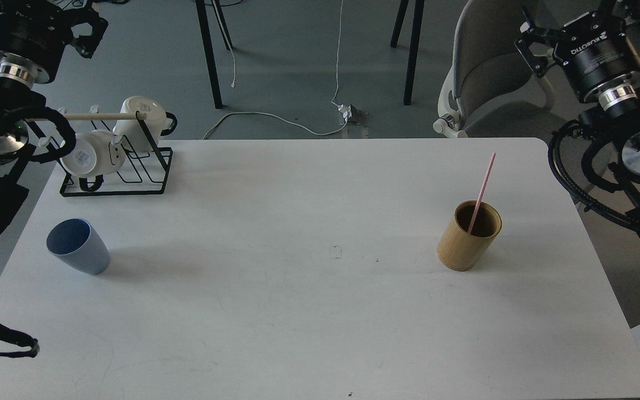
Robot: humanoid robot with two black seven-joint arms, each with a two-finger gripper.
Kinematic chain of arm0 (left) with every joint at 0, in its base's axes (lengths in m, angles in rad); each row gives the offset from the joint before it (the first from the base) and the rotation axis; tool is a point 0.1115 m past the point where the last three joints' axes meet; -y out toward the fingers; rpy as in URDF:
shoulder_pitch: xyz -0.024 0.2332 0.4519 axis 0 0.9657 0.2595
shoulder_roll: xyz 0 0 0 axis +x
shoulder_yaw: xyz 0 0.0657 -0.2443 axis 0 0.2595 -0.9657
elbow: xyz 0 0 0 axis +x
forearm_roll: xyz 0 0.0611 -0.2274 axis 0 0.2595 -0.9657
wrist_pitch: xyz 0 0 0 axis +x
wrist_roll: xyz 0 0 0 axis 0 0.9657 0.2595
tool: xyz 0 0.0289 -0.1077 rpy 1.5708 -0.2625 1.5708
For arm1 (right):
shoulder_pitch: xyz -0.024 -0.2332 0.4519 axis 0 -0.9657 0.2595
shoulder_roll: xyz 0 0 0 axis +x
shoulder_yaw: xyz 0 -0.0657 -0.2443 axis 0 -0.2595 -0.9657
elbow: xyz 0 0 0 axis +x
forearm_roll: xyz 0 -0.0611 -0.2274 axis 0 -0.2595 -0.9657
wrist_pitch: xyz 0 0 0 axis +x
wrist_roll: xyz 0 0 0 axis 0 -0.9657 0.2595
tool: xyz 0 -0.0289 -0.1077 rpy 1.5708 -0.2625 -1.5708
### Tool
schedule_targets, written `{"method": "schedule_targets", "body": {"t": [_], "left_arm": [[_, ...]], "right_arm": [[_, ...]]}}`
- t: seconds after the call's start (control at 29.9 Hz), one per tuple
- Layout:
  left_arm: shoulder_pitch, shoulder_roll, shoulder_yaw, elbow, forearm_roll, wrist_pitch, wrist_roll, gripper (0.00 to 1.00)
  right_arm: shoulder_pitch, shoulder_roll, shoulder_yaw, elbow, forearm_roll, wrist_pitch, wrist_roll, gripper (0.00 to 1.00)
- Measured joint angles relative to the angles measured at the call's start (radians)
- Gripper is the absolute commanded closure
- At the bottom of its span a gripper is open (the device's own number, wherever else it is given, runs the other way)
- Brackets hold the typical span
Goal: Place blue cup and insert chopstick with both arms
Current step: 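Move the left gripper down toward the light blue cup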
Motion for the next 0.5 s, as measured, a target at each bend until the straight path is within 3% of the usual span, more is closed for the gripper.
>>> {"method": "schedule_targets", "body": {"t": [0.33,0.5], "left_arm": [[0.000,-0.003,0.021,-0.016,0.004,0.000,0.003,0.00],[0.009,0.149,0.184,-0.205,0.045,0.000,0.000,0.00]], "right_arm": [[0.008,-0.003,0.004,0.000,0.000,-0.020,-0.003,0.01],[0.009,-0.003,0.000,0.000,0.000,-0.021,-0.003,0.01]]}}
